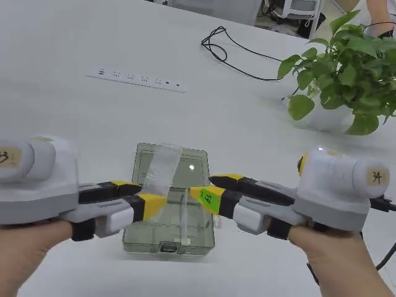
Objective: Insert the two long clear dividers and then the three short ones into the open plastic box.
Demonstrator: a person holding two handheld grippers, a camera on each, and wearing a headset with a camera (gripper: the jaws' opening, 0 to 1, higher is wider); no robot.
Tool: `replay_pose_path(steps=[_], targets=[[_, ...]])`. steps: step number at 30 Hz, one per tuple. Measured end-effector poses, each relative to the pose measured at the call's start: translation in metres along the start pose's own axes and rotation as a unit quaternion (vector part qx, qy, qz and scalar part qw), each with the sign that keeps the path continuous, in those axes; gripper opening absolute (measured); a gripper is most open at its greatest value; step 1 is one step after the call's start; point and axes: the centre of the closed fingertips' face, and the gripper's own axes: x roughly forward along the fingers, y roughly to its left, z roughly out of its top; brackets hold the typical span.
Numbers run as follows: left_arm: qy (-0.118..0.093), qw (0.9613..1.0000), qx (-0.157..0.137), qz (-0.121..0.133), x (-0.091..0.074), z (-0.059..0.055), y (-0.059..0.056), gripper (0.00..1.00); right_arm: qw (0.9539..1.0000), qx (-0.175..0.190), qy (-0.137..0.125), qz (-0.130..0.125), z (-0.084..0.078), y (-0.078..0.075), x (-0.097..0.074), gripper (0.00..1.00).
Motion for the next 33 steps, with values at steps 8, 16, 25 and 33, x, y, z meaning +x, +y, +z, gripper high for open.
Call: replay_pose_path(steps=[8, 16, 25, 33], targets=[[0.003, 0.9998, 0.009, -0.015, 0.007, 0.001, -0.011, 0.30, 0.9996, 0.026, 0.010, 0.005, -0.006, 0.006, 0.012, 0.18], [0.007, 0.9996, 0.020, -0.017, 0.007, 0.001, -0.013, 0.30, 0.9991, 0.040, 0.012, 0.000, -0.007, 0.007, 0.017, 0.14], [0.004, 0.9995, 0.026, -0.016, 0.008, 0.003, -0.013, 0.30, 0.9977, 0.067, 0.008, -0.011, -0.008, 0.008, 0.020, 0.08], [0.010, 0.9995, 0.018, -0.023, 0.010, -0.002, -0.015, 0.31, 0.9975, 0.066, 0.011, -0.021, -0.008, 0.007, 0.021, 0.06]])
